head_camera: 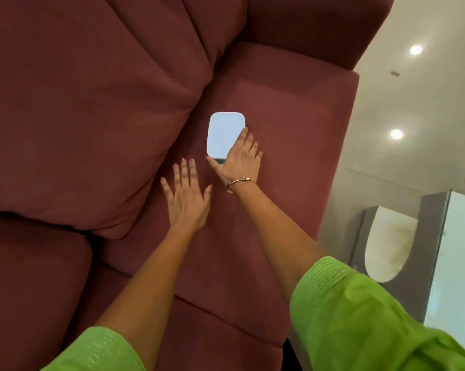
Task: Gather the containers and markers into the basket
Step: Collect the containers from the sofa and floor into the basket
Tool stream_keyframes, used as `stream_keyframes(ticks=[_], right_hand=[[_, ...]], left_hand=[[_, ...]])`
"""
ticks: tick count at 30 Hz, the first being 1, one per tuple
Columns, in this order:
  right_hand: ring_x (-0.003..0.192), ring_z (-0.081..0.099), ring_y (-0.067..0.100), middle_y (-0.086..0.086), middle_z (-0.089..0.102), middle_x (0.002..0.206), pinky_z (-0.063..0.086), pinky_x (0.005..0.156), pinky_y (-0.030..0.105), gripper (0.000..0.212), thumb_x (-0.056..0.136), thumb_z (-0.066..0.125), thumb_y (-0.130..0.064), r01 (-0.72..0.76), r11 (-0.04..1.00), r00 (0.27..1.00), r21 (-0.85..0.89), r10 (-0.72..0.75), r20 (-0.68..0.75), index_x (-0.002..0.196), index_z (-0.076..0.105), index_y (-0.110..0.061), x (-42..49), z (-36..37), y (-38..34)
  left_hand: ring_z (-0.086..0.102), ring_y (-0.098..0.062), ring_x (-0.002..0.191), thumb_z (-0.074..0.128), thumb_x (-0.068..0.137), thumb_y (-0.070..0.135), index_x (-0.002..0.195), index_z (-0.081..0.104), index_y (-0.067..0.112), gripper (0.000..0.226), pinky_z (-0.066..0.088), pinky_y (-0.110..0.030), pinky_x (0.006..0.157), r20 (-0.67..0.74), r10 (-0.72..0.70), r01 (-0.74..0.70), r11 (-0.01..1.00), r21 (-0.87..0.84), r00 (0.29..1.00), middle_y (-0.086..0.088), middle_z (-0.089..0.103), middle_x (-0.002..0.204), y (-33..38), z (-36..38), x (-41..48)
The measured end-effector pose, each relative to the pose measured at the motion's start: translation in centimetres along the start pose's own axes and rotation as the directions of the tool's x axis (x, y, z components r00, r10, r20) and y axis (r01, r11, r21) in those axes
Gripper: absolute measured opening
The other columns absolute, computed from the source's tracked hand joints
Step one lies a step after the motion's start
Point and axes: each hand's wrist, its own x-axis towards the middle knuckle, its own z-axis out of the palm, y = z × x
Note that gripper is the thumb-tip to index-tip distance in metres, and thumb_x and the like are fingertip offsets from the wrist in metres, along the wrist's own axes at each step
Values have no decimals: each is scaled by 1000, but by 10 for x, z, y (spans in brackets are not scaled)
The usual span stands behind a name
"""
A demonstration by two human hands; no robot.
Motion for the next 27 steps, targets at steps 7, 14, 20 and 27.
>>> stream_keyframes(ticks=[7, 14, 20, 27], right_hand=[[126, 38, 36, 26, 24, 146, 47, 90, 45, 120, 62, 69, -61, -121, 993, 992, -3, 120, -42, 141, 4, 2, 34, 26, -29], [129, 31, 40, 24, 23, 146, 38, 99, 49, 113, 60, 71, -48, -96, 990, 994, 99, 101, -52, 141, 7, -1, 1, 17, 6], [132, 24, 41, 26, 20, 146, 29, 105, 50, 112, 60, 72, -40, -86, 987, 993, 132, 96, -75, 142, 6, -3, -83, -13, 71], [124, 34, 39, 23, 31, 138, 37, 100, 46, 111, 58, 75, -41, -142, 978, 978, 151, 162, -129, 142, 12, -7, -253, -57, 153]], left_hand=[[-3, -23, 146, 30, 95, 47, 148, -3, 14, 70, -2, -53, 116, 36, 21, -22, 999, 31, 999, -8, 2, 158, -13, 8, 20], [0, -24, 146, 34, 94, 45, 147, 1, 13, 71, 1, -54, 116, 29, 78, -78, 997, 17, 997, -9, 5, 158, 2, 5, 1], [-2, -24, 146, 33, 94, 45, 147, -2, 12, 73, -1, -54, 116, 44, 206, -206, 978, 11, 978, -10, 3, 158, 38, -4, -65], [-7, -24, 146, 30, 95, 45, 148, -4, 13, 70, -4, -54, 115, 37, 387, -386, 922, -10, 922, -4, -1, 159, 86, -9, -216]])
